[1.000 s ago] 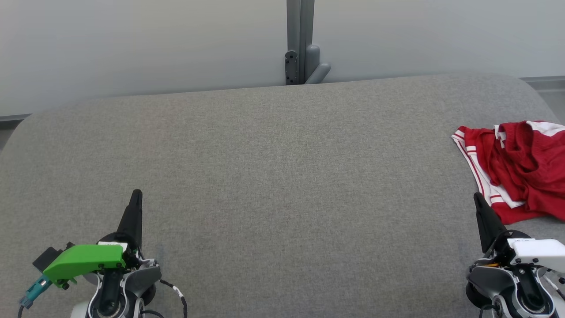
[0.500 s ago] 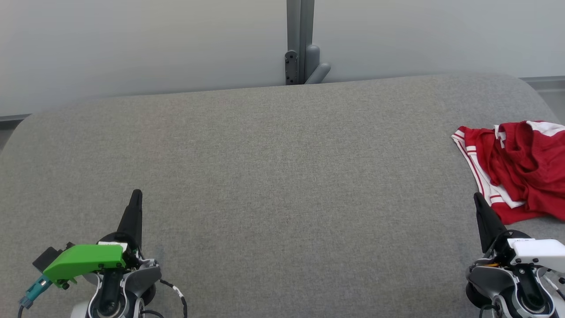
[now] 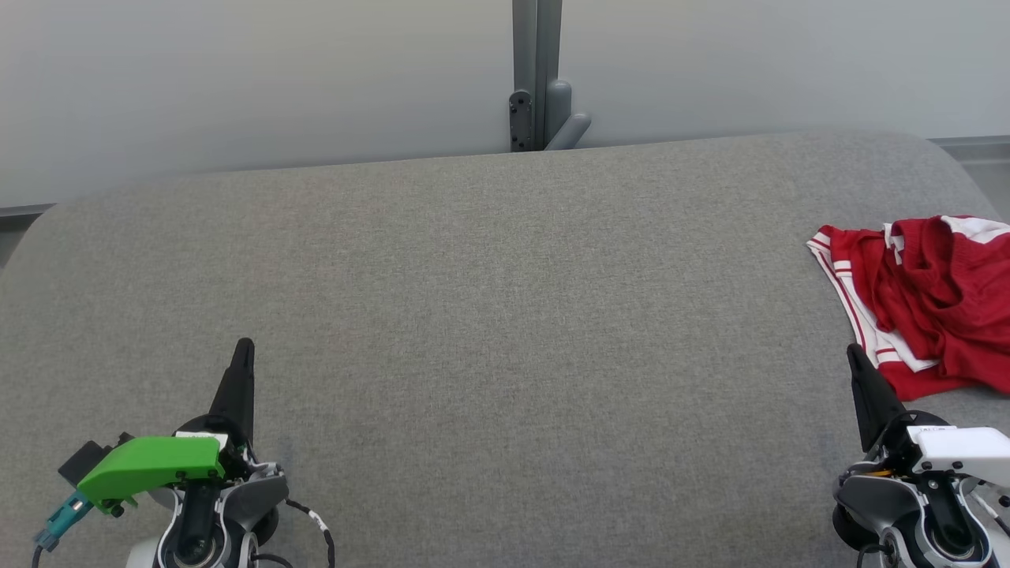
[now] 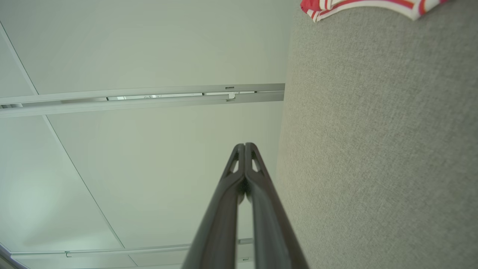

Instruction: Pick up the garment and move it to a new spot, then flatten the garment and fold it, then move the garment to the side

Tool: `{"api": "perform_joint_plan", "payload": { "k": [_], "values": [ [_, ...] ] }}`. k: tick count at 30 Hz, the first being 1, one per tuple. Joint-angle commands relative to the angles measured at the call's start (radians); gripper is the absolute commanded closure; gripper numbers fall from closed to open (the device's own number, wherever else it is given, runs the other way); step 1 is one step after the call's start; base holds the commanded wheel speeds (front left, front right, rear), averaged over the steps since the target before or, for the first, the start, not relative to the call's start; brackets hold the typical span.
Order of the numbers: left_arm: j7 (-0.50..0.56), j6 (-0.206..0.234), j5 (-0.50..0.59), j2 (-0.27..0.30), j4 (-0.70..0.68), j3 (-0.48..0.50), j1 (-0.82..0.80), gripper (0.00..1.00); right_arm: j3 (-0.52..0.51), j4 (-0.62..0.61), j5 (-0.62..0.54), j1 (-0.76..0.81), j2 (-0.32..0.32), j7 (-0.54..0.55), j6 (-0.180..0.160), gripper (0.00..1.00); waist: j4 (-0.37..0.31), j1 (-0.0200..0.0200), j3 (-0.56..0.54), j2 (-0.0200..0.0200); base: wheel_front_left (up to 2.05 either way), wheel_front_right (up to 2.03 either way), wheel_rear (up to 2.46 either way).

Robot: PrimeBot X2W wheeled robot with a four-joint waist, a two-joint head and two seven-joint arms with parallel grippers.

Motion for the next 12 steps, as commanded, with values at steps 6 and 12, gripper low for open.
{"api": "perform_joint_plan", "payload": {
  "k": [6,12],
  "values": [
    [0.001,-0.005,-0.003,0.001,-0.001,0.003,-0.012,1.00,-0.003,0.002,0.000,-0.010,-0.002,0.004,0.000,1.00,0.000,0.0000,0.000,0.0000,0.00,0.00,0.00],
    [0.001,-0.005,-0.003,0.001,-0.001,0.003,-0.012,1.00,-0.002,0.002,0.000,-0.010,-0.002,0.004,0.000,1.00,0.000,0.0000,0.000,0.0000,0.00,0.00,0.00]
  ]
}}
